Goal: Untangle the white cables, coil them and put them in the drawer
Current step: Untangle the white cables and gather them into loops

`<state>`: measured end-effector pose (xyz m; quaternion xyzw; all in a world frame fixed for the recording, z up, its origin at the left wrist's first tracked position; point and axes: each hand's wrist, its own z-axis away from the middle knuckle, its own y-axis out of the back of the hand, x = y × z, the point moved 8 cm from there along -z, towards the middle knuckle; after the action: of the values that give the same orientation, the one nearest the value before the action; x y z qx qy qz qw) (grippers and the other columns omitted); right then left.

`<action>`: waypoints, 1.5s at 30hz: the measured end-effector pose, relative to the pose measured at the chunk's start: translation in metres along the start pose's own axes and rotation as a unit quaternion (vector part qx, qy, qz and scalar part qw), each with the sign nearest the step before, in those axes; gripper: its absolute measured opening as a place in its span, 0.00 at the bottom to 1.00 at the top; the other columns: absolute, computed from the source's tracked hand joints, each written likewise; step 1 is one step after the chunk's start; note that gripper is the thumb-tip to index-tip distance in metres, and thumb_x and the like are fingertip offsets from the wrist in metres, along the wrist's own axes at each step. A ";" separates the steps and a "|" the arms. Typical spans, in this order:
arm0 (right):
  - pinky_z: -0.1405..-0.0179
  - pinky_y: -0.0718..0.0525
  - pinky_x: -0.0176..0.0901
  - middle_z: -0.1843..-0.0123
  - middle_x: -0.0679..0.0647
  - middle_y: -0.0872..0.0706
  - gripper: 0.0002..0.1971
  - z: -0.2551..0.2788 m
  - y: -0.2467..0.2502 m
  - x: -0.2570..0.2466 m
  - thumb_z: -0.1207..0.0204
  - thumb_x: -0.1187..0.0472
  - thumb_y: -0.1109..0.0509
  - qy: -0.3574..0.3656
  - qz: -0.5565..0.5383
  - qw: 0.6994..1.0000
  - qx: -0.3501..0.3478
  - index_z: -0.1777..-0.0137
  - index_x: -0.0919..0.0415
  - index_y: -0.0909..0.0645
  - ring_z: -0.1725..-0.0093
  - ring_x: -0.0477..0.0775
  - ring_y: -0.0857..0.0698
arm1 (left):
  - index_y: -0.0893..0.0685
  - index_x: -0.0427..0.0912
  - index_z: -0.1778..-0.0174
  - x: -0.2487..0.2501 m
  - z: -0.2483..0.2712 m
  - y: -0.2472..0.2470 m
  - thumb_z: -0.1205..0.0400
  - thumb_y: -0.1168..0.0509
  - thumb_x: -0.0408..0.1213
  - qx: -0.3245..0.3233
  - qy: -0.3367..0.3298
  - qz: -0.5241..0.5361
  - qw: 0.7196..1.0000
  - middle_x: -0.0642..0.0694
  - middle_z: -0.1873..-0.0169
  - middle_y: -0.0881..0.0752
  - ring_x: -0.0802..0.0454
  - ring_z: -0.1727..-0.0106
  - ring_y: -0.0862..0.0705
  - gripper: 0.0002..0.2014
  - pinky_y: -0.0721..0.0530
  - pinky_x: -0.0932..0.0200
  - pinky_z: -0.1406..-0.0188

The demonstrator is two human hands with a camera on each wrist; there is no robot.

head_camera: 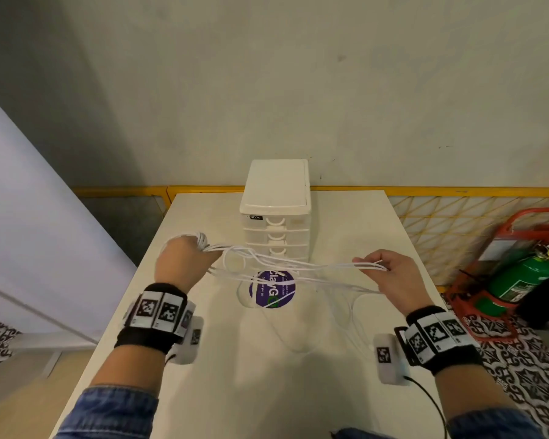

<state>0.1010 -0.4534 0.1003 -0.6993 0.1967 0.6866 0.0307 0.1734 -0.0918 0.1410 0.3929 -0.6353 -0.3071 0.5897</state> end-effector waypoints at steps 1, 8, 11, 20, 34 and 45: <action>0.72 0.26 0.30 0.75 0.53 0.17 0.11 -0.001 0.006 -0.003 0.33 0.60 0.21 0.017 0.022 1.000 0.013 0.66 0.67 0.18 0.74 0.44 0.22 | 0.29 0.39 0.74 0.006 0.000 0.006 0.22 0.32 0.49 0.033 -0.040 -0.061 0.997 0.41 0.75 0.25 0.46 0.70 0.27 0.22 0.31 0.55 0.68; 0.56 0.18 0.50 0.70 0.51 0.24 0.14 -0.011 0.009 0.019 0.27 0.75 0.31 -0.005 0.014 0.999 -0.047 0.52 0.54 0.24 0.69 0.52 0.21 | 0.19 0.41 0.59 -0.013 -0.007 -0.032 0.20 0.38 0.57 -0.090 -0.029 -0.152 0.984 0.46 0.62 0.17 0.45 0.54 0.17 0.20 0.24 0.56 0.55; 0.65 0.18 0.40 0.67 0.61 0.19 0.07 0.002 0.004 0.030 0.28 0.78 0.32 -0.011 0.017 0.999 -0.046 0.60 0.66 0.23 0.71 0.54 0.16 | 0.19 0.42 0.55 -0.035 0.003 -0.060 0.24 0.38 0.65 -0.159 0.019 -0.136 0.978 0.46 0.58 0.18 0.46 0.54 0.19 0.26 0.24 0.55 0.50; 0.66 0.15 0.38 0.61 0.53 0.16 0.13 0.037 -0.038 0.094 0.29 0.74 0.32 -0.094 0.181 0.973 -0.109 0.47 0.61 0.15 0.68 0.52 0.15 | 0.18 0.33 0.41 -0.070 0.026 -0.099 0.21 0.36 0.49 -0.218 0.127 -0.069 0.965 0.34 0.39 0.17 0.37 0.39 0.20 0.23 0.27 0.53 0.49; 0.37 0.24 0.51 0.37 0.58 0.27 0.19 0.080 -0.073 0.120 0.23 0.59 0.35 -0.057 0.489 0.850 -0.189 0.31 0.51 0.23 0.38 0.60 0.25 | 0.24 0.39 0.57 -0.083 0.069 -0.116 0.23 0.31 0.48 -0.240 0.101 -0.087 0.962 0.43 0.58 0.20 0.42 0.53 0.21 0.15 0.28 0.57 0.55; 0.36 0.24 0.54 0.37 0.62 0.26 0.25 0.082 -0.076 0.131 0.22 0.44 0.38 -0.112 0.510 0.836 -0.172 0.37 0.64 0.20 0.38 0.62 0.24 | 0.26 0.37 0.70 -0.071 0.087 -0.100 0.26 0.30 0.50 -0.075 0.081 -0.069 0.992 0.46 0.75 0.27 0.42 0.68 0.24 0.20 0.32 0.56 0.67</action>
<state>0.0449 -0.3885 -0.0483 -0.4124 0.3993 0.7016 -0.4222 0.1011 -0.0871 0.0090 0.4140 -0.5323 -0.3606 0.6443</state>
